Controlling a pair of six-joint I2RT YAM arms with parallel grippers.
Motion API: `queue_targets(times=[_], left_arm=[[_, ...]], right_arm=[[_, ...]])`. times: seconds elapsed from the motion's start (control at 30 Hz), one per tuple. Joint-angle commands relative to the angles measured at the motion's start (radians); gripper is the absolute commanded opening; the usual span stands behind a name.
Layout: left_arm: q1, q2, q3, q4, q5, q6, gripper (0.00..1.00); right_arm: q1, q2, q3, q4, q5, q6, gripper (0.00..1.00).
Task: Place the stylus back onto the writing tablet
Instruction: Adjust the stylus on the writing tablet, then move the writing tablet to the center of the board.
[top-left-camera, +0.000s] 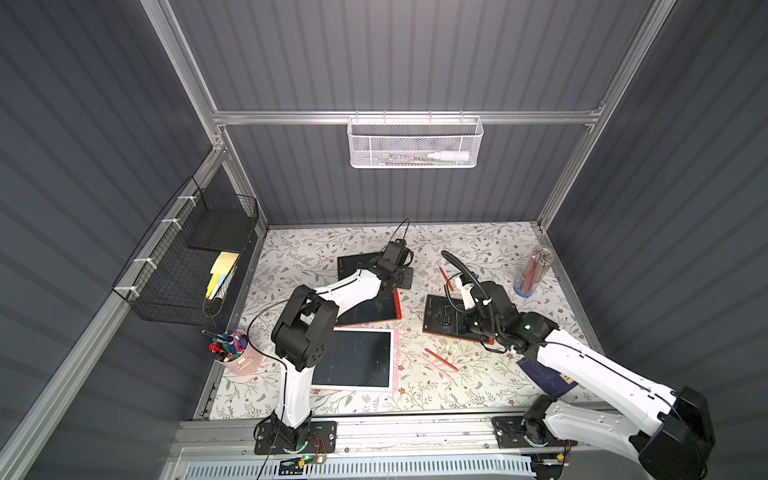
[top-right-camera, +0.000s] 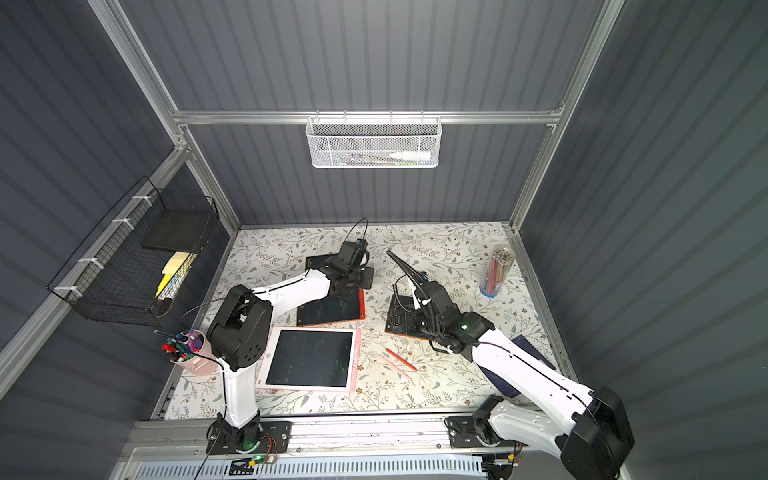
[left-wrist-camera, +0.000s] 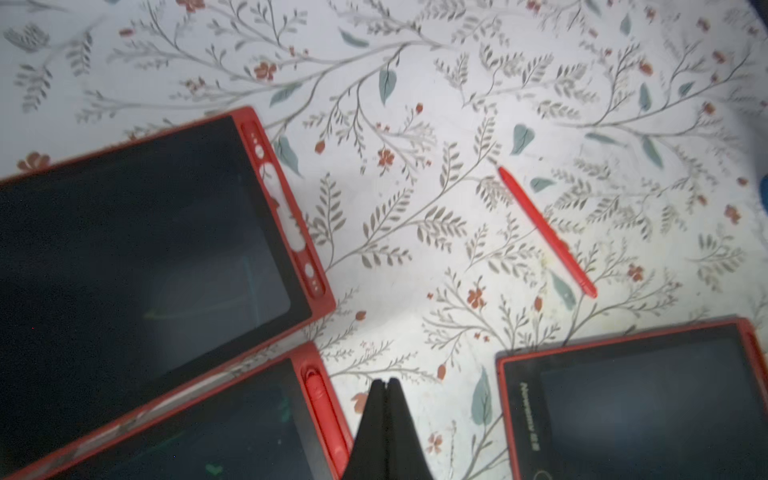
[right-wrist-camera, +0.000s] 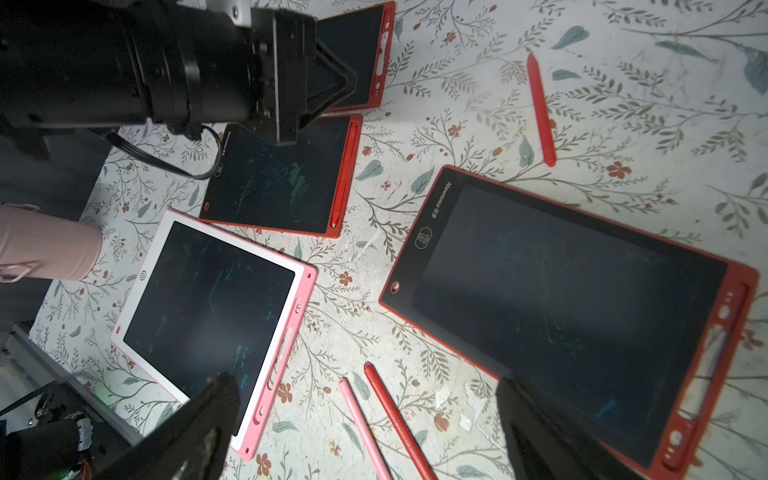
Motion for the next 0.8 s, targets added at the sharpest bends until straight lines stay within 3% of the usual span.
queue_targets(times=[0.0,0.3,0.43,0.67,0.77], left_arm=[[0.020,-0.038,0.029,-0.010,0.019,-0.012,0.00],[0.152,-0.199,-0.044,0.150,0.139,0.047,0.00],[0.181,-0.243,-0.042,0.235,0.168,0.096,0.14],[0.200,-0.325,-0.057,0.400,0.207,0.110,0.81],[0.201,-0.363,-0.100,0.492,0.215,0.123,0.97]], right_arm=[[-0.002,-0.028,0.021,-0.042,-0.020,-0.018,0.97],[0.003,0.025,0.029,0.012,-0.152,0.065,0.94],[0.011,0.099,0.017,0.087,-0.153,0.144,0.88],[0.041,0.286,0.078,0.171,-0.177,0.236,0.85],[0.047,0.353,0.113,0.183,-0.161,0.262,0.86]])
